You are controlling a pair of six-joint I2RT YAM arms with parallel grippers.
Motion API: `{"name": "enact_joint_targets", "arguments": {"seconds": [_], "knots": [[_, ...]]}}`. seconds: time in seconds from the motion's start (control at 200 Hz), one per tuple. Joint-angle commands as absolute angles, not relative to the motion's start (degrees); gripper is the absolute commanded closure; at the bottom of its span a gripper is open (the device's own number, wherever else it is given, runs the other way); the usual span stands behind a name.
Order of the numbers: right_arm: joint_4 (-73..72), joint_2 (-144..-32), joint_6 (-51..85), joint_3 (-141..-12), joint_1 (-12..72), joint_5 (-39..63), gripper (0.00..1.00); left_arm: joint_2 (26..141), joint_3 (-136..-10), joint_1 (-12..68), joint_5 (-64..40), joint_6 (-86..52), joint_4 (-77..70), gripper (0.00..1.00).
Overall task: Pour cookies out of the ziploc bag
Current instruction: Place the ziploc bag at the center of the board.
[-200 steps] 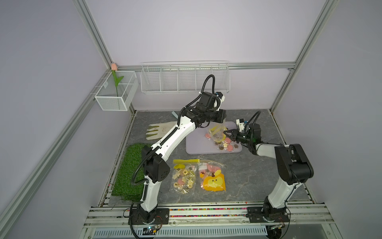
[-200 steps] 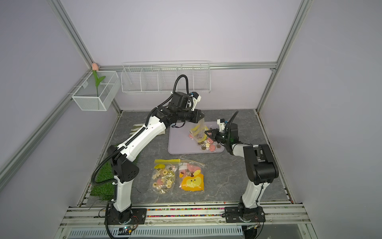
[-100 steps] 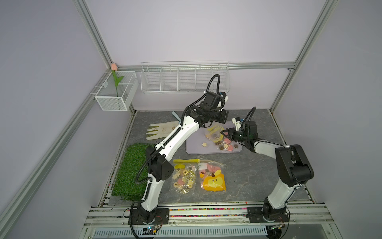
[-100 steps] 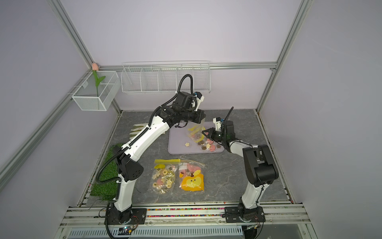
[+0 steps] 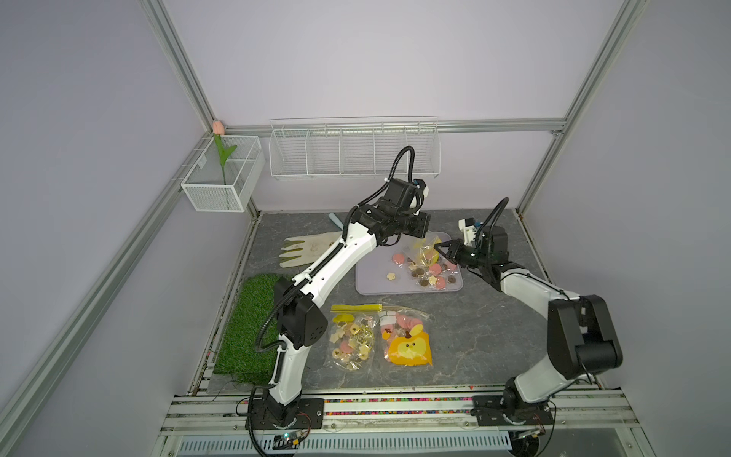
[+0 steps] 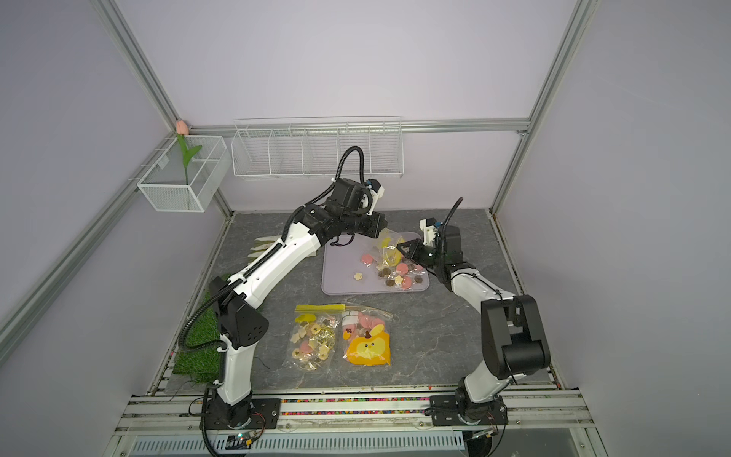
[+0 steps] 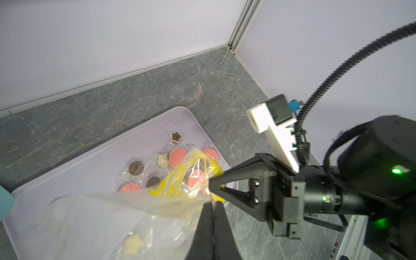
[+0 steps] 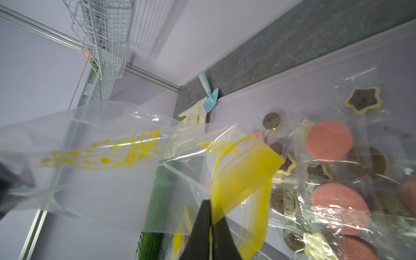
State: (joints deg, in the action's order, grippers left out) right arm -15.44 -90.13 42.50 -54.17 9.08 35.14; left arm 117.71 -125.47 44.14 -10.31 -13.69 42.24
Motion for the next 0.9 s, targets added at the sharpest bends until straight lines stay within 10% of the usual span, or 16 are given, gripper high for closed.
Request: {"name": "enact_joint_targets", "arguments": {"seconds": [0.0,0.175,0.59,0.895], "knots": [[-8.51,-85.71,40.04,-54.58,7.60,31.73,0.93,114.90,-123.82,43.77,-10.44,-13.36,39.43,1.00],[-4.26,-78.93,40.71,-52.52,3.35,29.24,0.93,115.13,-123.51,43.77,-12.67,-14.56,37.15,0.92],[11.09,-64.11,37.47,-47.45,-9.37,14.53,0.93,117.41,-125.20,43.86,-15.55,-16.66,36.56,0.06],[9.06,-66.37,35.25,-40.87,-15.24,10.78,0.93,112.17,-116.74,43.85,-15.17,-16.98,33.93,0.00]]}}
